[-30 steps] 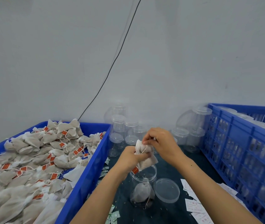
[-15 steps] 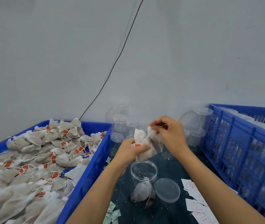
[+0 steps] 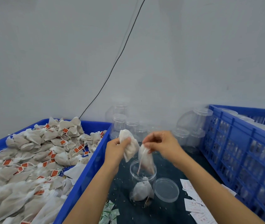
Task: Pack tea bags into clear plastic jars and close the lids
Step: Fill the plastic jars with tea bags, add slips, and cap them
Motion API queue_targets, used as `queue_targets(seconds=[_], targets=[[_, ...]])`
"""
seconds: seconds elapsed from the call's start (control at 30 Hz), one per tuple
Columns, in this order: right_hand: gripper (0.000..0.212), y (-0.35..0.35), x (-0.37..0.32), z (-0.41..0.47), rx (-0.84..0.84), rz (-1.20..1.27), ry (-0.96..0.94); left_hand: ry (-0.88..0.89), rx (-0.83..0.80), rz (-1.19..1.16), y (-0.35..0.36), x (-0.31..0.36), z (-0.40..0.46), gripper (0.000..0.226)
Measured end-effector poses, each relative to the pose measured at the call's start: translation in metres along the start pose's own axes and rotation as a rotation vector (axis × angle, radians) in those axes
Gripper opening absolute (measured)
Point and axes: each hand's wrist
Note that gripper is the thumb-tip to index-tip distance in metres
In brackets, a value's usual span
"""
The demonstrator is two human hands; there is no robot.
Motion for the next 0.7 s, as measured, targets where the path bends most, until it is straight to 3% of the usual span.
queue_targets(seconds=[0.07, 0.13, 0.2, 0.3, 0.33, 0.4, 0.47, 0.5, 0.57, 0.63, 0.7], targets=[[0.015, 0.012, 0.011, -0.004, -0.201, -0.156, 0.039, -0.029, 0.021, -0.026, 0.000, 0.003, 0.001, 0.009], [0.008, 0.020, 0.020, -0.004, -0.368, -0.484, 0.029, -0.069, 0.012, -0.073, 0.000, 0.004, 0.001, 0.008], [0.011, 0.024, 0.026, -0.001, -0.294, -0.726, -0.003, -0.095, -0.003, -0.080, -0.001, 0.002, 0.001, 0.008], [0.016, 0.020, 0.018, 0.006, 0.138, -0.460, 0.007, -0.112, -0.049, -0.006, -0.002, 0.000, 0.002, 0.010], [0.017, 0.018, 0.015, 0.009, 0.192, -0.324, 0.010, -0.116, -0.076, 0.031, -0.002, -0.001, 0.002, 0.012], [0.020, 0.014, 0.008, 0.014, 0.060, -0.181, 0.003, -0.116, -0.154, 0.119, -0.001, -0.001, 0.001, 0.018], [0.010, 0.017, 0.004, 0.014, -0.114, -0.221, -0.012, -0.103, -0.253, 0.194, 0.001, 0.000, -0.001, 0.017], [0.005, 0.018, 0.006, 0.014, -0.115, -0.250, -0.021, -0.104, -0.297, 0.210, 0.002, 0.002, -0.004, 0.017], [0.010, 0.015, 0.012, 0.014, 0.033, -0.252, -0.033, -0.126, -0.334, 0.136, 0.003, 0.003, -0.007, 0.019], [0.017, 0.008, 0.018, 0.012, 0.179, -0.232, -0.033, -0.152, -0.224, -0.030, 0.004, 0.002, -0.007, 0.017], [0.021, 0.000, 0.022, 0.008, 0.197, -0.242, -0.023, -0.158, -0.090, -0.112, 0.002, 0.003, -0.008, 0.004]])
Point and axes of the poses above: each hand's wrist, its own z-axis towards the middle knuckle, its own y-axis out of the palm, x = y × z, and after that the axes turned 8 degrees about -y, right-handed
